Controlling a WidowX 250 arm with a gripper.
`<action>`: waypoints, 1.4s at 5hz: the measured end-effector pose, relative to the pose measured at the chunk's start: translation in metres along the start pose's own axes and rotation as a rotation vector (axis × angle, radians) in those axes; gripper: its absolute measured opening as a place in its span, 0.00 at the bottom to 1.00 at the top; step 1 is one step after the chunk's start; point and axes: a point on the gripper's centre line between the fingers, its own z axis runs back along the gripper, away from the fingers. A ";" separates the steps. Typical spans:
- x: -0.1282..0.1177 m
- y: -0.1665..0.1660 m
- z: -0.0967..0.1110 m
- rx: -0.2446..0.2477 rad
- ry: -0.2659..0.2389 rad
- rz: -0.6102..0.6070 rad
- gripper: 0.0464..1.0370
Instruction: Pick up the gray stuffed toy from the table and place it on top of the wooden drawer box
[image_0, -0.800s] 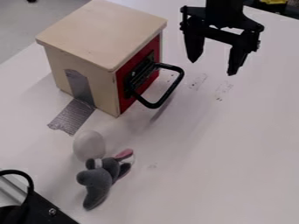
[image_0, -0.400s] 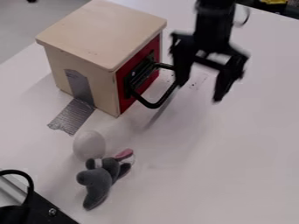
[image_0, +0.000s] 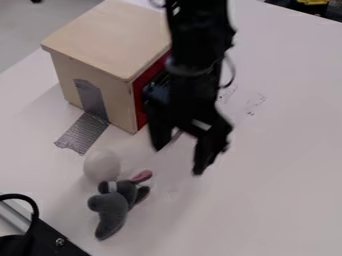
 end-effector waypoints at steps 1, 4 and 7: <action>-0.027 0.007 -0.012 0.026 0.027 -0.019 0.96; -0.048 0.038 0.008 0.105 -0.038 0.023 0.96; -0.071 0.038 -0.042 0.022 0.065 0.038 0.96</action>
